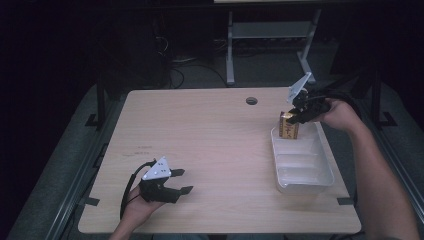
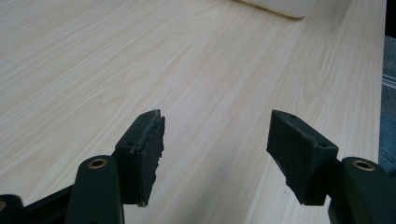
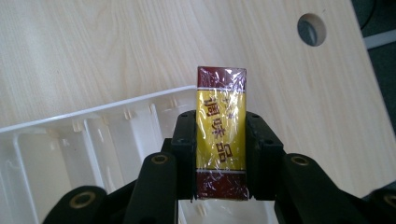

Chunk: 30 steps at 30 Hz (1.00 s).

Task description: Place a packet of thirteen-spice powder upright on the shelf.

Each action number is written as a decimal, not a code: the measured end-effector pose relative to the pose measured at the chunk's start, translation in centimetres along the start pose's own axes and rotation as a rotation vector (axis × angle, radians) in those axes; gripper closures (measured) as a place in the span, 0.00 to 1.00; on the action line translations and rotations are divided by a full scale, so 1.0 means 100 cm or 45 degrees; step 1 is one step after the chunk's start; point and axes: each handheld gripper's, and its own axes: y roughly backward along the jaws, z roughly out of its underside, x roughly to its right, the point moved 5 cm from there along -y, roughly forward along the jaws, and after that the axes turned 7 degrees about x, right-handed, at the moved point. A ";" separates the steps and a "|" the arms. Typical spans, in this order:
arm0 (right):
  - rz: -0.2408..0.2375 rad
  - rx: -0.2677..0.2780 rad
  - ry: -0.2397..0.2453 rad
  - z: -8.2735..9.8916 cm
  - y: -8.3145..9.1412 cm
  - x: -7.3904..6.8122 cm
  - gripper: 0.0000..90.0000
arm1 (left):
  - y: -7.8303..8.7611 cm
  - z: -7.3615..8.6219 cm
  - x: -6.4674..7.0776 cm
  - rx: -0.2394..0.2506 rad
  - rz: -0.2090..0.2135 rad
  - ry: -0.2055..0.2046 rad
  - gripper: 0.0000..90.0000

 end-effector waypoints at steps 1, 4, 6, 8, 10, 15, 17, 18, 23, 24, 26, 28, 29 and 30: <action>-0.004 -0.004 -0.006 0.002 -0.003 0.000 0.76 | 0.000 0.000 0.000 0.000 0.001 -0.001 0.40; -0.013 -0.016 -0.023 0.007 -0.011 0.000 0.76 | -0.001 0.000 0.001 -0.001 0.005 -0.004 0.40; -0.019 -0.027 -0.034 0.011 -0.016 0.000 0.75 | -0.001 0.000 0.001 -0.006 0.006 -0.006 0.39; -0.025 -0.033 -0.049 0.015 -0.020 0.000 0.75 | -0.001 0.000 0.001 -0.007 0.006 -0.006 0.39; -0.020 -0.018 -0.079 0.017 -0.019 0.002 0.74 | -0.001 0.000 0.001 -0.009 0.007 -0.008 0.39; 0.022 -0.033 -0.114 0.025 -0.017 0.004 0.70 | -0.002 0.000 0.002 -0.008 0.007 -0.011 0.39; 0.036 -0.036 -0.134 0.029 -0.016 0.004 0.69 | -0.002 0.000 0.003 -0.008 0.009 -0.012 0.39; 0.042 -0.041 -0.139 0.031 -0.016 0.003 0.68 | -0.002 0.000 0.003 -0.009 0.009 -0.013 0.39; 0.073 -0.063 -0.181 0.040 -0.014 0.003 0.64 | -0.003 -0.001 0.004 -0.012 0.010 -0.015 0.39; 0.074 -0.069 -0.187 0.042 -0.014 0.003 0.63 | -0.003 -0.001 0.005 -0.012 0.010 -0.018 0.39; 0.083 -0.086 -0.194 0.044 -0.012 0.003 0.63 | -0.003 -0.001 0.005 -0.011 0.010 -0.015 0.39; 0.090 -0.099 -0.202 0.047 -0.011 0.003 0.64 | -0.003 -0.001 0.005 -0.011 0.011 -0.016 0.39; 0.091 -0.104 -0.199 0.048 -0.010 0.003 0.65 | -0.003 -0.001 0.005 -0.011 0.011 -0.015 0.39; 0.100 -0.114 -0.199 0.049 -0.010 0.004 0.66 | -0.003 -0.001 0.005 -0.011 0.010 -0.014 0.39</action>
